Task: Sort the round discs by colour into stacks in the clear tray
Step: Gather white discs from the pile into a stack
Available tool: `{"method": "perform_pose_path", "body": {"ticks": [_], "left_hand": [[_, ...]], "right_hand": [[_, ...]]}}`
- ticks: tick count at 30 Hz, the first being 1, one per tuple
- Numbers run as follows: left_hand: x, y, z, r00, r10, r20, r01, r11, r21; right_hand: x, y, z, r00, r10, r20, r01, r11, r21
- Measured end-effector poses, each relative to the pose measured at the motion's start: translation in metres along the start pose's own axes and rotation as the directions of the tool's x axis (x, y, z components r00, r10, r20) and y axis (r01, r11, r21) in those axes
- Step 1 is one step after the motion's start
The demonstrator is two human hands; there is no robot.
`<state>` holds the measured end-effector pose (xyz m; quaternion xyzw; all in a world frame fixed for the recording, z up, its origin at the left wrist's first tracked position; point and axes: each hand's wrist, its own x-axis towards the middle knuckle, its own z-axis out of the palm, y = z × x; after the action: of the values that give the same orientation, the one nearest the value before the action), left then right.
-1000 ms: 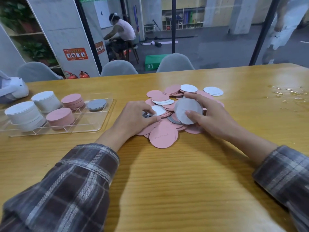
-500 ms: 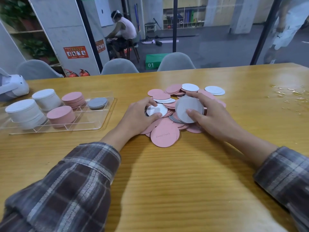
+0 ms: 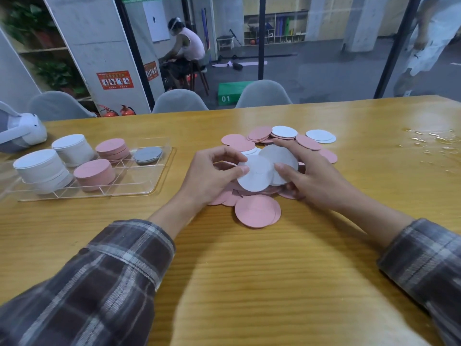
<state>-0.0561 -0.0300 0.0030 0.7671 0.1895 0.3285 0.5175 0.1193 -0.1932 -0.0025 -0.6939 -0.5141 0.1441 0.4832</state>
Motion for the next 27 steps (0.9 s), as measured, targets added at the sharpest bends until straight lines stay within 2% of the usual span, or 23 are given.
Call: {"method": "perform_pose_path", "body": {"ticks": [2, 8, 15, 20, 22, 27], "left_hand": [[0.000, 0.001, 0.008, 1.000, 0.014, -0.019, -0.014, 1.000, 0.002], [0.003, 0.003, 0.019, 0.985, 0.163, -0.066, -0.149, 0.974, 0.170], [0.008, 0.003, 0.029, 0.970, 0.224, -0.090, -0.207, 0.964, 0.166], [0.015, -0.002, 0.032, 0.964, 0.259, -0.056, -0.245, 0.952, 0.183], [0.022, -0.008, 0.027, 0.964, 0.263, -0.040, -0.241, 0.928, 0.285], [0.039, -0.022, 0.020, 0.965, 0.240, 0.101, -0.254, 0.781, 0.571]], "right_hand": [[0.002, 0.002, 0.001, 0.999, 0.009, 0.035, -0.009, 1.000, 0.008], [0.004, 0.001, 0.002, 0.997, 0.034, 0.066, -0.040, 0.995, 0.091], [0.003, 0.001, 0.000, 0.995, 0.077, 0.065, -0.085, 0.987, 0.134], [0.004, 0.005, -0.006, 1.000, 0.010, -0.013, -0.011, 0.999, -0.040], [0.005, 0.008, -0.009, 0.998, -0.017, -0.066, 0.009, 0.991, -0.131], [0.008, 0.015, -0.016, 0.989, 0.026, -0.143, -0.049, 0.985, -0.164]]}}
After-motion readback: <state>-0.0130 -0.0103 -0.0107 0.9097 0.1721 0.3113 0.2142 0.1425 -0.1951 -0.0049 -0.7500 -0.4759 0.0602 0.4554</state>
